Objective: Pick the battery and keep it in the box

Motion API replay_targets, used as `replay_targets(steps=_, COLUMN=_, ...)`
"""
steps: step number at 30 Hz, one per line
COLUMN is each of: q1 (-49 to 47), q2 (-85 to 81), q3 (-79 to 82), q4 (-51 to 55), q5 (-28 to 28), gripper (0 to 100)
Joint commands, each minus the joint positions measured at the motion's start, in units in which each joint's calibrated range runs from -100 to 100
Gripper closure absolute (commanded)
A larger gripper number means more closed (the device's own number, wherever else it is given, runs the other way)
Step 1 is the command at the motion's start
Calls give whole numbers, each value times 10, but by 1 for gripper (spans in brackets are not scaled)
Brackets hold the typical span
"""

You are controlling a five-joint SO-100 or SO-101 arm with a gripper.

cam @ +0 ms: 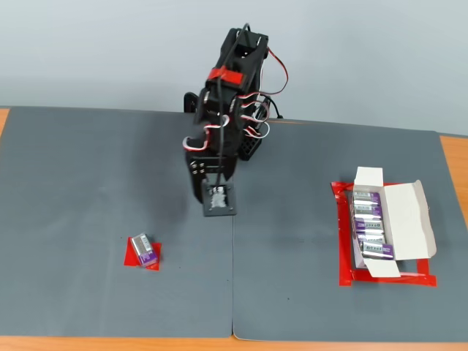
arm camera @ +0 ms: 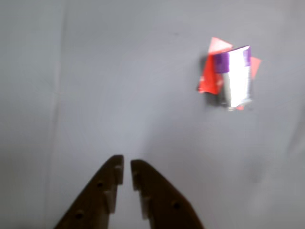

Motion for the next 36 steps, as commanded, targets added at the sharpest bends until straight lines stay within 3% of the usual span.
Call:
replay_targets(steps=1, q1=43, q2=55, q3=-68, q4=-9, q5=26, gripper=98)
replay_targets(steps=9, q1=102, q2=179, q3=-188, q4=-9, q5=82, gripper=98)
replay_targets(steps=20, q1=124, q2=329, q3=-352, q4=-9, q5=92, gripper=98)
replay_targets(steps=26, q1=117, q2=381, q3=-368, q4=-10, q5=120, gripper=98)
replay_targets(steps=36, q1=117, q2=444, q3=-367, q4=-91, q5=120, gripper=98)
